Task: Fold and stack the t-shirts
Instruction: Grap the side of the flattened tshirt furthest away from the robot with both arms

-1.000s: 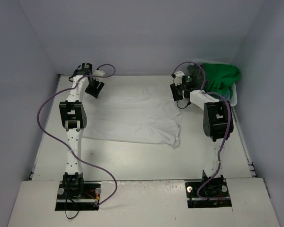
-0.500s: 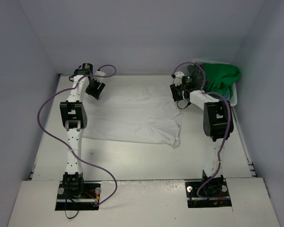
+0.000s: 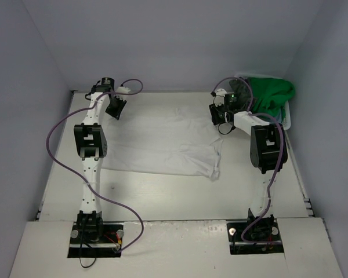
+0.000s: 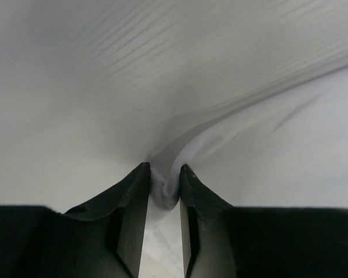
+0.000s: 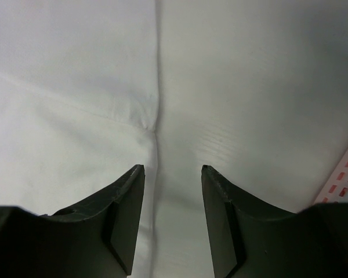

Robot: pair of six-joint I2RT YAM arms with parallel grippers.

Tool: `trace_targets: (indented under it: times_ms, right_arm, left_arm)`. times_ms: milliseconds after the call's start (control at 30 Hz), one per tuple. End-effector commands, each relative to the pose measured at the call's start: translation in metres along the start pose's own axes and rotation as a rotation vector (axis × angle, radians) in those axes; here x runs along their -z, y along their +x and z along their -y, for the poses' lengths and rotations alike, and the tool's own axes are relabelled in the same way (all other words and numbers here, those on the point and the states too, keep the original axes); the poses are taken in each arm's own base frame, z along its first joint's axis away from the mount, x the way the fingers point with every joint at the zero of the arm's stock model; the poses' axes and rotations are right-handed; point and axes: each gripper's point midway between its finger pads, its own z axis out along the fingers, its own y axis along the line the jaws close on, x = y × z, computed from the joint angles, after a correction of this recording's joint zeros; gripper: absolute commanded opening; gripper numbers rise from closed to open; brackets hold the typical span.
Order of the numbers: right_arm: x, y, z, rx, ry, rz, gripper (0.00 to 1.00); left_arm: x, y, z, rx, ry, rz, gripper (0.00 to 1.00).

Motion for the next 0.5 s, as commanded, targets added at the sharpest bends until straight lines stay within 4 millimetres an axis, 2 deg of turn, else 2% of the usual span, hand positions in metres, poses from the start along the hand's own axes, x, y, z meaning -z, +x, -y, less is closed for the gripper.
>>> trace_targets:
  times_ms: [0,100,200,333,433,467]
  right_arm:
    - [0.026,-0.054,0.005,0.019,0.006,0.16,0.41]
    - [0.019,-0.054,0.002,0.042,-0.018,0.159,0.42]
    - [0.011,-0.064,-0.003,0.075,-0.06,0.183,0.45]
    - [-0.001,-0.089,-0.003,0.096,-0.1,0.221,0.49]
    - [-0.011,-0.096,-0.008,0.103,-0.146,0.227,0.51]
    - [-0.01,-0.11,-0.007,0.106,-0.149,0.255,0.51]
  left_arm:
    - [0.002,-0.009,-0.003,0.0,-0.017,0.034,0.22]
    - [0.002,-0.011,-0.003,0.012,-0.023,0.046,0.19]
    - [0.002,-0.011,-0.001,0.026,-0.016,0.056,0.16]
    - [0.003,-0.01,0.001,0.031,-0.009,0.053,0.15]
    - [0.005,-0.009,0.003,0.032,-0.006,0.053,0.13]
    - [0.005,-0.009,0.003,0.034,-0.005,0.055,0.12]
